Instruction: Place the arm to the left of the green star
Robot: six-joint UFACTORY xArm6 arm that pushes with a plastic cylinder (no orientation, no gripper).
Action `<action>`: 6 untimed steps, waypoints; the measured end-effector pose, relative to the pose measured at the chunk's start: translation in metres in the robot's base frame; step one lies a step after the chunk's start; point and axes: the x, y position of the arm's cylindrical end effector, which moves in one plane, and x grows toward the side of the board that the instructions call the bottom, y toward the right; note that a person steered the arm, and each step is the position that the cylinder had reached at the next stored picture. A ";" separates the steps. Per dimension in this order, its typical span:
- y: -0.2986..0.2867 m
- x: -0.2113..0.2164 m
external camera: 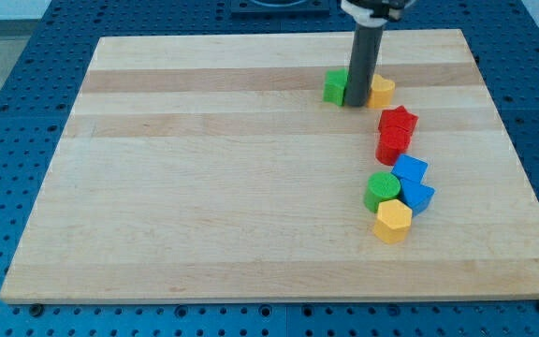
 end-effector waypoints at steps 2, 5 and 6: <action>0.000 -0.042; -0.002 0.076; -0.056 0.075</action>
